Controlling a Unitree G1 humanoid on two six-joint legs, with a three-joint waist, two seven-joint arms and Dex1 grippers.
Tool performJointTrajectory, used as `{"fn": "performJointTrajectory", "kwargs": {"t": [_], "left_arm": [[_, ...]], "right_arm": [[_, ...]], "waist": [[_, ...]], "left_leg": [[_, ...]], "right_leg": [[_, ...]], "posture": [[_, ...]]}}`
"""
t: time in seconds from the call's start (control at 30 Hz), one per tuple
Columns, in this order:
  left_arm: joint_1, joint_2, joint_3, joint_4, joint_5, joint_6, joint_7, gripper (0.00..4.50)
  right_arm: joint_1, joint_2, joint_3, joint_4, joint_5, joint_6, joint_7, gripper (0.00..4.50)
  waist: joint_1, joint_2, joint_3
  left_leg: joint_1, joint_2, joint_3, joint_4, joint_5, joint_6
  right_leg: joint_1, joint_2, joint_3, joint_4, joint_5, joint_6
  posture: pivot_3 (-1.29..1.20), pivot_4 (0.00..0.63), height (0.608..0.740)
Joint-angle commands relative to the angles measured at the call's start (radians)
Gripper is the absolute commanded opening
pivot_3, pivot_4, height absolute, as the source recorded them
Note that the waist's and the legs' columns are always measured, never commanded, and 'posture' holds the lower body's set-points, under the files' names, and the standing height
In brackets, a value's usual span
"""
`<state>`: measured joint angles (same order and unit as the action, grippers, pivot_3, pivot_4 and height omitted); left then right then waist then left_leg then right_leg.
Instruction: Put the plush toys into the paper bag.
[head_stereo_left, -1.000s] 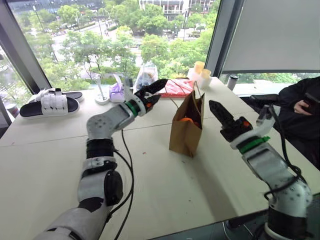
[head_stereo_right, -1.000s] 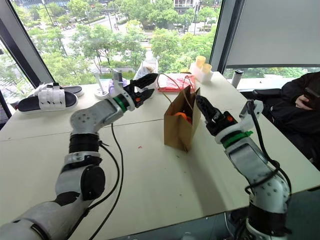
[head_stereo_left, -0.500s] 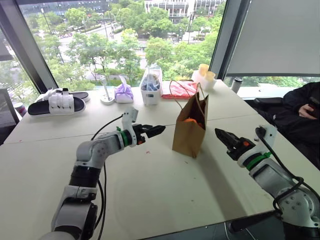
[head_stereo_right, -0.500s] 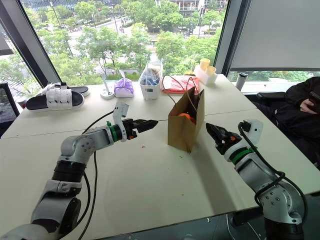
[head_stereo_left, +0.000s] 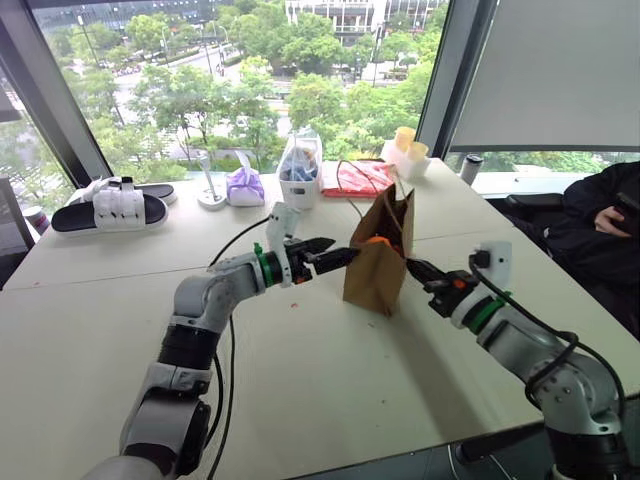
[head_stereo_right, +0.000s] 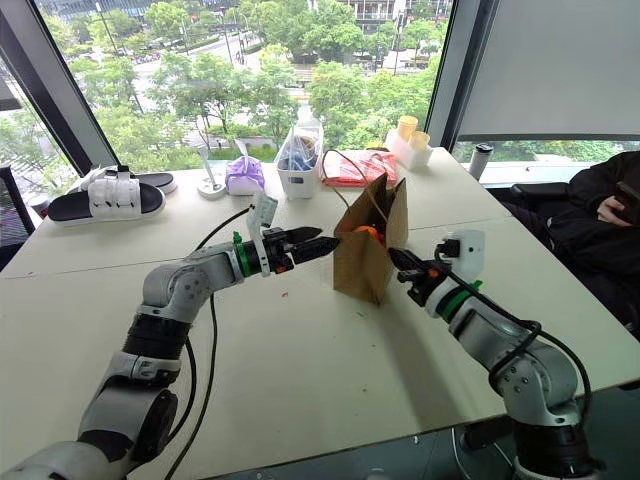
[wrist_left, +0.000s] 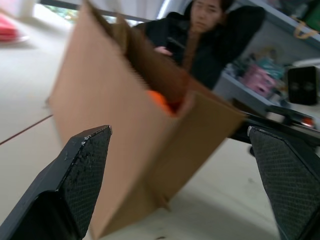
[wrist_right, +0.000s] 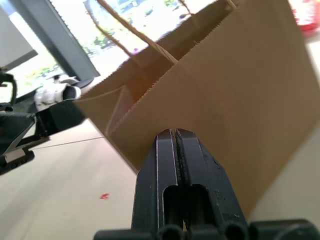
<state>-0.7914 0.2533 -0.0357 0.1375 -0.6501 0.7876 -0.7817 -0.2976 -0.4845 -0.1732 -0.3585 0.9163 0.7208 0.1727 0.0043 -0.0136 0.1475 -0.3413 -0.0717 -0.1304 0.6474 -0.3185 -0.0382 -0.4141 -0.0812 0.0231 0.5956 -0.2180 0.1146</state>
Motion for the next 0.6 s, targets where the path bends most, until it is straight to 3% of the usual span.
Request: {"fn": "performJointTrajectory", "kwargs": {"t": [0.03,0.23,0.43,0.6], "left_arm": [[0.008,0.0,-0.031,-0.087,-0.016,0.023,-0.037,4.5],[0.04,-0.048,-0.051,-0.131,0.003,0.046,0.015,4.5],[0.043,-0.11,-0.085,-0.105,0.111,-0.025,0.134,4.5],[0.077,-0.122,-0.112,-0.14,0.174,-0.089,0.169,4.5]], "right_arm": [[-0.028,0.016,0.001,-0.029,-0.001,0.009,0.017,0.03],[-0.036,0.042,0.009,-0.038,-0.001,0.033,0.022,0.03],[-0.041,0.053,0.008,-0.036,-0.014,0.046,0.015,0.03],[-0.018,0.053,-0.054,-0.028,-0.061,0.04,-0.067,0.03]], "waist": [[0.001,0.0,0.0],[0.003,0.0,0.0],[0.007,0.0,0.0],[0.007,0.0,0.0]], "left_leg": [[0.0,0.0,0.0,0.0,0.0,0.0],[0.0,0.0,-0.001,0.0,-0.001,0.002],[0.001,0.0,-0.001,0.0,-0.001,0.002],[0.001,0.0,-0.001,0.0,-0.001,0.001]], "right_leg": [[0.0,0.0,0.0,0.0,0.0,0.0],[0.0,0.0,0.0,0.0,0.0,0.0],[0.001,0.0,0.0,0.0,0.0,0.0],[0.001,0.0,0.0,0.0,0.0,0.0]], "posture": [[0.0,0.15,0.74],[0.0,0.15,0.74],[0.0,0.15,0.74],[0.0,0.15,0.74]]}}
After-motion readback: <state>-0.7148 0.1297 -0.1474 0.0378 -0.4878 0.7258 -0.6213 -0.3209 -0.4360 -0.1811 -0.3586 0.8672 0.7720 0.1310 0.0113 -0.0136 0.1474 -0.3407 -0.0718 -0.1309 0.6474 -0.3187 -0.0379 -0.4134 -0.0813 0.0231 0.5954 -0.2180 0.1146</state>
